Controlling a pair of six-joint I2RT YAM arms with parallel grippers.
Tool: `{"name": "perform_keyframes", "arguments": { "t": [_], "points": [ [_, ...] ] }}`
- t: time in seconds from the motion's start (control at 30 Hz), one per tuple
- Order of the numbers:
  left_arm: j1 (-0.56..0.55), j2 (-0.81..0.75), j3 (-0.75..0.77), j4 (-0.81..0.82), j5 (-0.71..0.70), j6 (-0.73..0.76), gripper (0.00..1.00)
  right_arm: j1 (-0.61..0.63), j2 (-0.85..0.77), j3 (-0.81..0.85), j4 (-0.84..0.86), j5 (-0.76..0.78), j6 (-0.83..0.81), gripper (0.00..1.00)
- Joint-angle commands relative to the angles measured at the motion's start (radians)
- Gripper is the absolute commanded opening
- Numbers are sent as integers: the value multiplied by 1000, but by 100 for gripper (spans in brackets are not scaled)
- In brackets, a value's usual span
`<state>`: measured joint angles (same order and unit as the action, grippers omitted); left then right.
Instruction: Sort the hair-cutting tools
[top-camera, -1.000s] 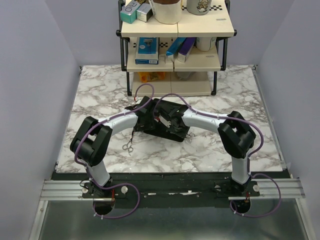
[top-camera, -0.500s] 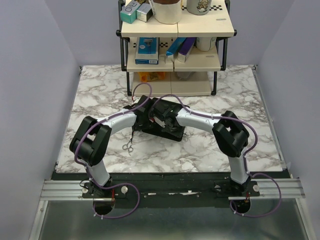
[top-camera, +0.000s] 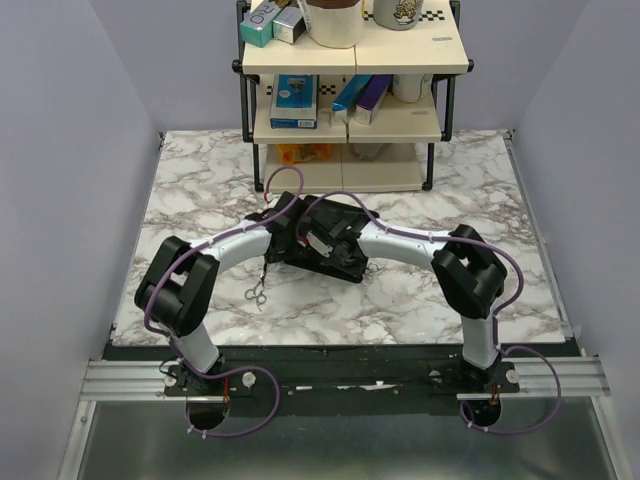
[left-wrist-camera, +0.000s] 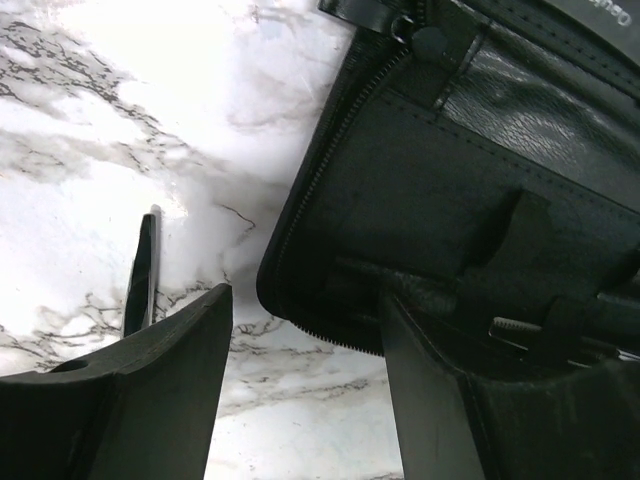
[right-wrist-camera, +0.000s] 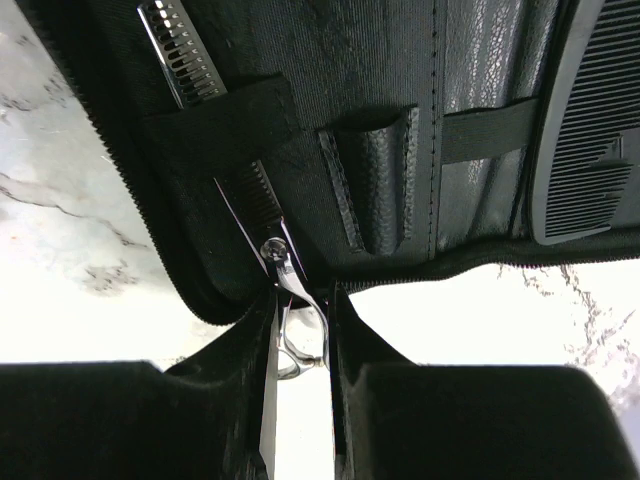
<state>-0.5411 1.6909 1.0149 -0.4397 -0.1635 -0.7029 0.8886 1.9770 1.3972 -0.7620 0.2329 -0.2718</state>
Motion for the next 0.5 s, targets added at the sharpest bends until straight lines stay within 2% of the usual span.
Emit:
{"name": "perform_keyframes", "arguments": {
  "t": [0.0,0.3,0.47],
  "points": [
    [-34,-52,-21,-45,65,23,68,30,-29,-59,306,-165,25,1],
    [-13,-206,-47,-71,88,60,69,29,-20,-99,397,-213,69,4],
    [105,-226,-61,-73,102,71,70,30,-21,-119,401,-193,57,5]
  ]
}}
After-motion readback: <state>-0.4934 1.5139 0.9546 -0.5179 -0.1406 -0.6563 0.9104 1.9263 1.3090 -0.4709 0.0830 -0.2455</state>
